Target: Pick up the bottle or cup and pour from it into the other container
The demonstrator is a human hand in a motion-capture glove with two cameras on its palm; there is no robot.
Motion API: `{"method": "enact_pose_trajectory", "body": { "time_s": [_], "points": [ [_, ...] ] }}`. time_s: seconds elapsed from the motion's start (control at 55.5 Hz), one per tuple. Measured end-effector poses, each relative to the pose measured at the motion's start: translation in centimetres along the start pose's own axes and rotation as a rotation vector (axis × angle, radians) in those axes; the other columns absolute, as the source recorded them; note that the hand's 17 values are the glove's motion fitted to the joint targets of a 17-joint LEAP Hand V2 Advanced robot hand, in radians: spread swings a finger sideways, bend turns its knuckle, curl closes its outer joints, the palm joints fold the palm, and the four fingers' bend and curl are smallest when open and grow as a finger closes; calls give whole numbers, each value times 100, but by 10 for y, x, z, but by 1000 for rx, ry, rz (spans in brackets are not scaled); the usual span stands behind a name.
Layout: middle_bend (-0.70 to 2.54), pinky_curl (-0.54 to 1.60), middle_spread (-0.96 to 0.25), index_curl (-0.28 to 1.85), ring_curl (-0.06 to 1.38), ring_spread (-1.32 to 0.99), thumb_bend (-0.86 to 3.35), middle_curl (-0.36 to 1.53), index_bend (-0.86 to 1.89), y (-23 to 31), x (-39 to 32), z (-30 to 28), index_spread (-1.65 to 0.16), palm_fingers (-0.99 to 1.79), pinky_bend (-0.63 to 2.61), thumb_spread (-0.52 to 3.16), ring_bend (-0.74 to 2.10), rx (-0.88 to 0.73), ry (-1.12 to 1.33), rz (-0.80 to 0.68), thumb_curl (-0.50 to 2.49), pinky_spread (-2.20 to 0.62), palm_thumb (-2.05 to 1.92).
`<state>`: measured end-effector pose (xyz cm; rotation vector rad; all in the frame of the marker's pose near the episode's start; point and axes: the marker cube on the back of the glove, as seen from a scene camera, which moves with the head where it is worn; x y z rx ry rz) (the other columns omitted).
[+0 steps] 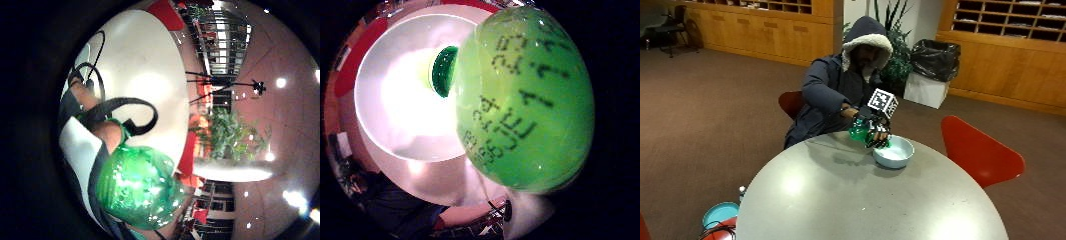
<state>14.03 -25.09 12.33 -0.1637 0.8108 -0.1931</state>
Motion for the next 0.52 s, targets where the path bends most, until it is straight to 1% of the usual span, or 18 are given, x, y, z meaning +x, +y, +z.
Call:
{"method": "enact_pose_trajectory", "body": {
  "time_s": [0.036, 0.072, 0.162, 0.252, 0.342, 0.522],
  "points": [
    [26, 37, -22, 28, 41, -15, -4, 48, 11, -5, 6, 1, -25, 116, 44, 60, 67, 4, 53, 87, 60, -6, 90],
    [26, 37, -22, 28, 41, -15, -4, 48, 11, -6, 9, 0, -25, 116, 44, 60, 67, 7, 67, 107, 60, -6, 90],
    [26, 37, -22, 28, 41, -15, -4, 48, 11, 0, 4, -10, -25, 116, 44, 60, 67, 16, 66, 108, 60, -6, 90],
    [26, 37, -22, 28, 41, -15, -4, 48, 11, -9, 41, -8, -25, 116, 44, 60, 67, 45, 58, 109, 60, -6, 90],
    [26, 37, -22, 28, 41, -15, -4, 48, 11, 1, 19, -14, -25, 116, 44, 60, 67, 25, 39, 98, 60, -6, 90],
    [26, 37, -22, 28, 41, -15, -4, 48, 11, -2, 19, -7, -25, 116, 44, 60, 67, 35, 39, 116, 60, -6, 90]
  ]
}}
